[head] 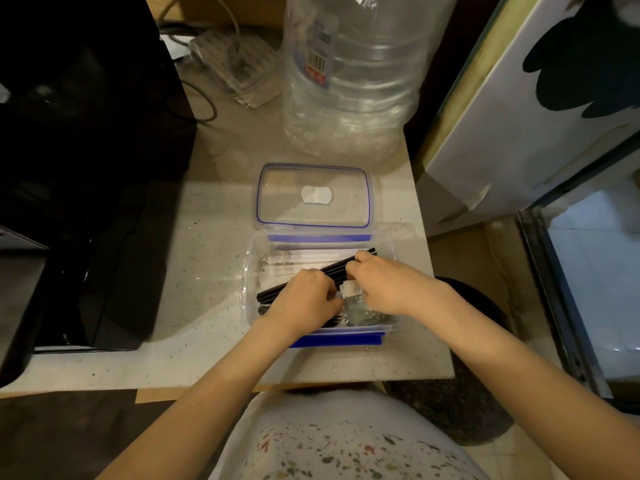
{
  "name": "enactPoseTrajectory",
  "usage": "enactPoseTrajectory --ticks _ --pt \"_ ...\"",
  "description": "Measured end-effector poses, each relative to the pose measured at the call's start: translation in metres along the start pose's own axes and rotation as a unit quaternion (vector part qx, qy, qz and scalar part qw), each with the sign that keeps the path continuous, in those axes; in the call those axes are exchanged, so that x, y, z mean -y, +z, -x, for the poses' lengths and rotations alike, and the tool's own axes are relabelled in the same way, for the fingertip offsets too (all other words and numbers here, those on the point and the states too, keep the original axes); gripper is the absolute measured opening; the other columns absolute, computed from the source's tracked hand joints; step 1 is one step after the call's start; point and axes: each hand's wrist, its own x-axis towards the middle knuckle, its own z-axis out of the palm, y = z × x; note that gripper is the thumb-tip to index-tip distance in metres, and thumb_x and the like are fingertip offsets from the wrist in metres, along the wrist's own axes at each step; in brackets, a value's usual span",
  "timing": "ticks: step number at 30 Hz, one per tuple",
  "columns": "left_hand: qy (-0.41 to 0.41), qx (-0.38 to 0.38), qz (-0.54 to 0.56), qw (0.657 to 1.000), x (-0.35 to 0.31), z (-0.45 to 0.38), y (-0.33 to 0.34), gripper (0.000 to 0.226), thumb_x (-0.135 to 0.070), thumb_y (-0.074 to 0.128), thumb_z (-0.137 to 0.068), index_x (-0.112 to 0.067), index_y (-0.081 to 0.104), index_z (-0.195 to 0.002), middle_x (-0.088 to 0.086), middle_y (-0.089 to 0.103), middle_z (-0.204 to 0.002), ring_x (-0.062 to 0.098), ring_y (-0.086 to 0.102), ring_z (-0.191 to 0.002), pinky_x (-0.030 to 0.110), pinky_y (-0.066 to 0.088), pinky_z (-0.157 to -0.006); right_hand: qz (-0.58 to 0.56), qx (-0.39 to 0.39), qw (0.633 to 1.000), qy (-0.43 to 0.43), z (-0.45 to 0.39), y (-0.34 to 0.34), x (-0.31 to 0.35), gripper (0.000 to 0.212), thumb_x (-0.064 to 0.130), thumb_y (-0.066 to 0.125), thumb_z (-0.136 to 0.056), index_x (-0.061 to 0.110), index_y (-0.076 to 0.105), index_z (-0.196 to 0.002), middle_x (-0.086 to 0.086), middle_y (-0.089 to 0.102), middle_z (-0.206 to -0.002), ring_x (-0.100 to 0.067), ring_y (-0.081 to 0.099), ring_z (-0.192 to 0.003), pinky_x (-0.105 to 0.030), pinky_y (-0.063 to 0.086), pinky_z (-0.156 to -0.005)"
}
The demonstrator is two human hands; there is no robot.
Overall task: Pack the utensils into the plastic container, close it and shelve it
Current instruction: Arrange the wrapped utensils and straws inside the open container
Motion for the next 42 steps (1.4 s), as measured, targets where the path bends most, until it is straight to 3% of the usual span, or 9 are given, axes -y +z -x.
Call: enactPoseTrajectory --ticks 6,11,15,19,23,29,36,39,42 --pt "-0.027 0.047 0.129 0.99 -0.009 -0.004 -0.002 0.027 -0.023 0.059 -0.087 0.002 0.068 -0.088 0.012 0.059 -0.066 0.015 0.046 -0.056 0.025 0.04 -0.056 -0.021 0.022 1.0 0.002 0.0 -0.005 -0.005 0.014 0.005 0.051 -0.09 0.011 0.051 -0.102 -0.007 0.058 -0.095 -0.021 0.058 -0.083 -0.034 0.05 -0.071" --pt "-0.021 0.051 0.169 0.984 -0.011 -0.009 -0.006 0.013 -0.016 0.06 -0.087 -0.006 0.068 -0.089 -0.003 0.063 -0.063 0.002 0.057 -0.056 0.017 0.045 -0.062 -0.034 0.009 0.999 0.017 -0.002 -0.008 -0.011 0.019 0.002 0.052 -0.088 0.01 0.059 -0.103 -0.01 0.063 -0.097 -0.025 0.062 -0.085 -0.039 0.054 -0.077" --pt "-0.013 0.056 0.22 0.974 -0.014 -0.012 -0.004 0.015 -0.015 0.063 -0.086 -0.006 0.069 -0.096 -0.006 0.063 -0.06 -0.005 0.058 -0.048 0.006 0.044 -0.052 -0.062 0.015 0.997 0.033 -0.002 -0.007 -0.019 0.022 0.001 0.055 -0.084 0.012 0.066 -0.1 -0.01 0.068 -0.096 -0.025 0.064 -0.086 -0.042 0.056 -0.08" --pt "0.005 0.021 0.221 0.975 -0.015 -0.012 -0.003 0.013 -0.012 0.062 -0.086 -0.005 0.071 -0.091 0.0 0.064 -0.061 0.008 0.058 -0.055 0.019 0.048 -0.059 -0.121 0.016 0.992 0.035 0.004 -0.013 -0.024 0.02 0.012 0.059 -0.086 0.014 0.066 -0.105 -0.005 0.066 -0.094 -0.02 0.066 -0.076 -0.032 0.057 -0.065" --pt "-0.008 0.006 0.32 0.947 -0.008 -0.008 -0.011 0.016 -0.008 0.063 -0.086 -0.003 0.07 -0.098 0.0 0.063 -0.061 -0.002 0.056 -0.046 0.008 0.047 -0.049 -0.224 0.018 0.974 0.036 0.013 -0.023 -0.03 0.023 0.022 0.062 -0.087 0.015 0.06 -0.109 -0.001 0.066 -0.083 -0.008 0.057 -0.047 -0.015 0.043 -0.039" --pt "-0.086 0.047 0.488 0.867 -0.002 -0.003 -0.019 0.012 -0.008 0.063 -0.085 -0.018 0.069 -0.086 -0.005 0.066 -0.055 0.004 0.062 -0.051 0.011 0.052 -0.046 -0.388 -0.003 0.921 0.026 0.015 -0.024 -0.033 0.031 0.014 0.069 -0.083 0.008 0.058 -0.111 -0.013 0.07 -0.088 -0.021 0.065 -0.062 -0.027 0.055 -0.05" --pt "-0.101 0.108 0.431 0.89 -0.001 0.003 -0.019 0.008 -0.016 0.062 -0.086 -0.022 0.065 -0.089 -0.001 0.069 -0.081 0.001 0.065 -0.062 0.011 0.051 -0.053 -0.347 -0.064 0.934 0.046 0.013 -0.018 -0.034 0.028 0.014 0.068 -0.084 0.008 0.059 -0.109 -0.017 0.071 -0.086 -0.022 0.067 -0.063 -0.026 0.056 -0.052" --pt "-0.069 0.033 0.435 0.897 -0.002 0.006 -0.025 0.014 -0.012 0.059 -0.089 -0.025 0.063 -0.092 -0.005 0.068 -0.078 0.001 0.065 -0.058 0.014 0.052 -0.054 -0.394 -0.114 0.911 0.034 0.012 -0.017 -0.031 0.031 0.011 0.067 -0.084 0.007 0.058 -0.113 -0.011 0.069 -0.088 -0.017 0.065 -0.061 -0.019 0.053 -0.047" --pt "-0.023 -0.083 0.307 0.948 0.003 0.006 -0.03 0.02 -0.014 0.057 -0.09 -0.016 0.064 -0.109 -0.005 0.066 -0.083 0.01 0.063 -0.067 0.022 0.051 -0.06 -0.451 -0.158 0.878 0.018 0.005 -0.008 -0.019 0.029 0.008 0.068 -0.083 0.008 0.059 -0.111 -0.008 0.066 -0.096 -0.016 0.064 -0.063 -0.02 0.055 -0.052"
